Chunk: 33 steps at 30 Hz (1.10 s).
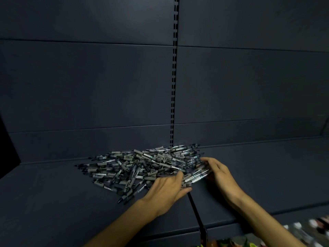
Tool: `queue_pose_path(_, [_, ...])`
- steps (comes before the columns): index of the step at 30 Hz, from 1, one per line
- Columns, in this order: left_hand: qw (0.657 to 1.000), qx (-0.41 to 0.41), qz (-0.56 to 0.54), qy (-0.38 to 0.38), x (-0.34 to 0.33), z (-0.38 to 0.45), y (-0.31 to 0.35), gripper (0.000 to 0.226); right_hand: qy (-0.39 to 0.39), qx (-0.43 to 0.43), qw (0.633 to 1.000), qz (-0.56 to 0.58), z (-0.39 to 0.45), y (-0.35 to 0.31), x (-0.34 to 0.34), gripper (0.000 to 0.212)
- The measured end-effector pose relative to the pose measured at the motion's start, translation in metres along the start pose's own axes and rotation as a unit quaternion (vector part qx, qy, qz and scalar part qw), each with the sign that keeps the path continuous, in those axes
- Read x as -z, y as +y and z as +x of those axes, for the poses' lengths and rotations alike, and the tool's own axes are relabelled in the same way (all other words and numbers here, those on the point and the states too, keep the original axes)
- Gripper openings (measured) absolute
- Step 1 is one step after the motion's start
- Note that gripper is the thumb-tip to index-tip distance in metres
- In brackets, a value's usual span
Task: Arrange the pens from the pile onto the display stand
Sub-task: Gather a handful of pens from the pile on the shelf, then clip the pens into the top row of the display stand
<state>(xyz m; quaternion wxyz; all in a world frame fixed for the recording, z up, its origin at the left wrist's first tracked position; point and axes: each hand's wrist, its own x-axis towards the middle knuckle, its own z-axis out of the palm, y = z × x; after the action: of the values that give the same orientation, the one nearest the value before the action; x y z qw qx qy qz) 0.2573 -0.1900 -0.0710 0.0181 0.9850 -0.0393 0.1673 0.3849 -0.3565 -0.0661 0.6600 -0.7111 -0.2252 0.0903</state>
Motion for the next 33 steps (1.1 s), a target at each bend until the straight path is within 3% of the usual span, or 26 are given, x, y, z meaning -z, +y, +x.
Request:
queue_pose_path(4, [0.998, 0.048, 0.026, 0.007, 0.008, 0.004, 0.005, 0.021, 0.015, 0.016, 1.000, -0.015, 0.005, -0.006, -0.003, 0.026])
queue_pose_path(11, [0.980, 0.111, 0.159, -0.041, 0.006, 0.030, -0.002, 0.033, 0.002, -0.014, 0.987, -0.159, 0.007, 0.006, -0.004, 0.019])
queue_pose_path(15, [0.975, 0.108, 0.183, -0.064, 0.006, 0.034, -0.005, 0.038, -0.005, -0.011, 0.980, -0.200, 0.004, 0.009, -0.002, 0.023])
queue_pose_path(19, [0.981, 0.089, 0.171, -0.037, 0.014, 0.036, -0.004, 0.033, 0.044, 0.004, 0.979, -0.201, 0.004, 0.011, 0.010, 0.020])
queue_pose_path(23, [0.989, 0.113, 0.089, 0.041, 0.026, 0.033, -0.003, 0.024, 0.061, 0.013, 0.996, -0.067, 0.010, 0.003, 0.014, 0.013])
queue_pose_path(28, [0.979, 0.147, -0.102, 0.101, 0.029, 0.030, 0.004, 0.012, 0.015, 0.073, 0.995, 0.073, 0.003, -0.048, -0.005, 0.033])
queue_pose_path(30, [0.948, 0.157, -0.255, 0.112, 0.030, 0.030, 0.006, 0.015, 0.016, 0.120, 0.990, 0.073, 0.001, -0.073, -0.012, 0.031])
queue_pose_path(33, [0.873, 0.154, -0.447, 0.116, 0.035, 0.027, 0.015, 0.012, -0.028, 0.172, 0.983, 0.049, 0.003, -0.106, -0.024, 0.029])
